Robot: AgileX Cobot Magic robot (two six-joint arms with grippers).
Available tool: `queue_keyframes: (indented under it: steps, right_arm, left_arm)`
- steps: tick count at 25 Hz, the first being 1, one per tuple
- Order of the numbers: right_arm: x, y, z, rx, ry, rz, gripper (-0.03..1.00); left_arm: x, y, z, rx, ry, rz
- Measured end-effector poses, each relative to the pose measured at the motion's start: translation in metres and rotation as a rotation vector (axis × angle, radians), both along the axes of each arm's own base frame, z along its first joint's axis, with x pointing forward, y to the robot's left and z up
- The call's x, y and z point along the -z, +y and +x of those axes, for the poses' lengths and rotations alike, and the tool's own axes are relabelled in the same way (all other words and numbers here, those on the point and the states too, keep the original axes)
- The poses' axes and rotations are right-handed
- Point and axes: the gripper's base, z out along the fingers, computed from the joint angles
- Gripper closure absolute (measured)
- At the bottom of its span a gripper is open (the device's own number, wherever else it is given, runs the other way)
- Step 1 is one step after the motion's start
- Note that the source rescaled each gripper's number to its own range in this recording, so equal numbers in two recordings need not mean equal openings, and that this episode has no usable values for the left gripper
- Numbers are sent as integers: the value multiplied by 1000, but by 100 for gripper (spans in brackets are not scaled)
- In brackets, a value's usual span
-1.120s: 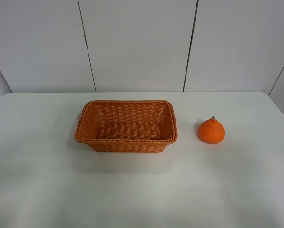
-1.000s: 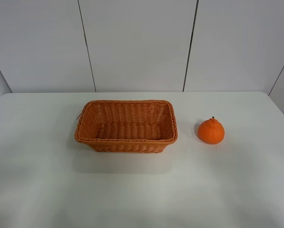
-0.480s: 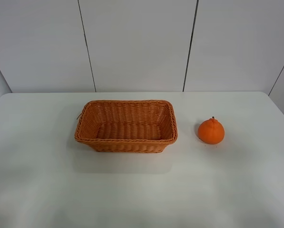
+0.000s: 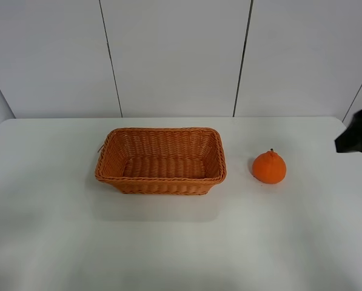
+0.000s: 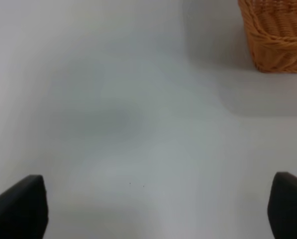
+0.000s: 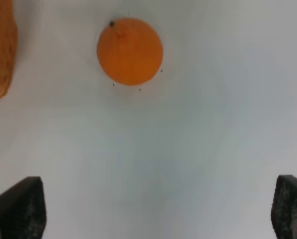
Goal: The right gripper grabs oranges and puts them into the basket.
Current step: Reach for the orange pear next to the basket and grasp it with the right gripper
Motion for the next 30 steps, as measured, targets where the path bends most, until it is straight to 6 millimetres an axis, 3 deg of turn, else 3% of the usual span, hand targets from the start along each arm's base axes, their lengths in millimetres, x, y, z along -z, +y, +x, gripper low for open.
queue_keyframes:
  steps: [8, 12, 21, 30]
  right_arm:
    - [43, 4, 124, -1, 194, 8, -3]
    - [58, 13, 159, -37, 248, -1, -3]
    - [89, 47, 176, -164, 327, -60, -3]
    - [135, 48, 194, -166, 354, -101, -3]
  left_arm:
    - [0, 0, 0, 0, 0, 0]
    - [0, 0, 0, 0, 0, 0]
    - [0, 0, 0, 0, 0, 0]
    - [0, 0, 0, 0, 0, 0]
